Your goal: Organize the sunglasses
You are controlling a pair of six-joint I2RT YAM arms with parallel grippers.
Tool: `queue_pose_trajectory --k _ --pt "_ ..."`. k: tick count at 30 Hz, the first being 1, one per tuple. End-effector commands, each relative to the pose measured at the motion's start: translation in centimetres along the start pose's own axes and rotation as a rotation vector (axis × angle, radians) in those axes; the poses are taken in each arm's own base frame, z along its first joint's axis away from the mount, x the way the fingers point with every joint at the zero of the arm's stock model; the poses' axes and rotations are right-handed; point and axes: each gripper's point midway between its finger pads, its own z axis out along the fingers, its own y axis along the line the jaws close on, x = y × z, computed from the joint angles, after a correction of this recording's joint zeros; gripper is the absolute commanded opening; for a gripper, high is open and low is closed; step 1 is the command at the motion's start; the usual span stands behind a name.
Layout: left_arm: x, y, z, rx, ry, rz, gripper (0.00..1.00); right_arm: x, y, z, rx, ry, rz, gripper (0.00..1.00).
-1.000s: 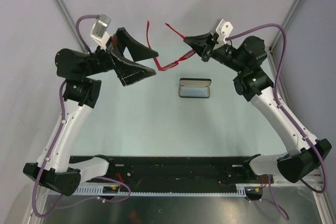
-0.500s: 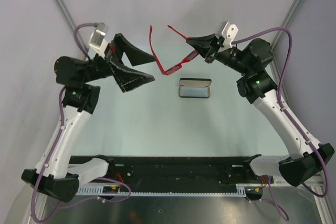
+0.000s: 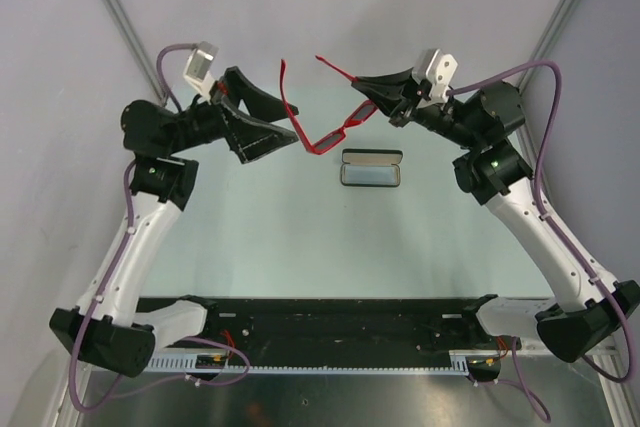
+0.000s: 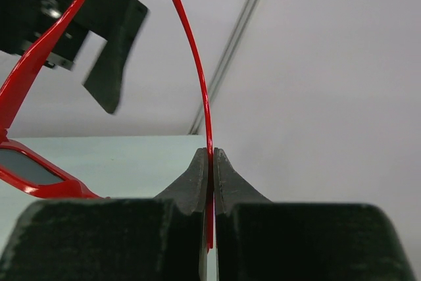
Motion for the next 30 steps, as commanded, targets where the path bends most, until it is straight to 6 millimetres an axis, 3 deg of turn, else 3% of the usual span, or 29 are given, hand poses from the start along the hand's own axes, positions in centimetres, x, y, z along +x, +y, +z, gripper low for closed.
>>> queue_pose_trajectory --k 1,7,16,24,30 --pt "-1.7 -1.9 0.9 0.050 -0.018 0.028 1.00 -3.4 1.7 -0.2 -0.043 -0.079 -0.051 0.00" --pt "-1.1 -1.3 2.0 0.075 0.008 -0.028 1.00 -4.4 2.8 0.3 -0.053 -0.107 -0.057 0.00" --pt "1.8 -2.3 3.8 0.180 0.102 -0.090 1.00 -6.8 3.1 1.0 -0.050 -0.208 -0.063 0.00" --pt "2.2 -1.8 4.3 0.200 0.129 -0.103 1.00 -4.7 5.0 2.4 -0.122 -0.155 -0.050 0.00" --pt "3.1 -1.1 4.4 0.201 0.159 -0.151 1.00 -5.2 5.2 2.7 -0.125 -0.179 -0.044 0.00"
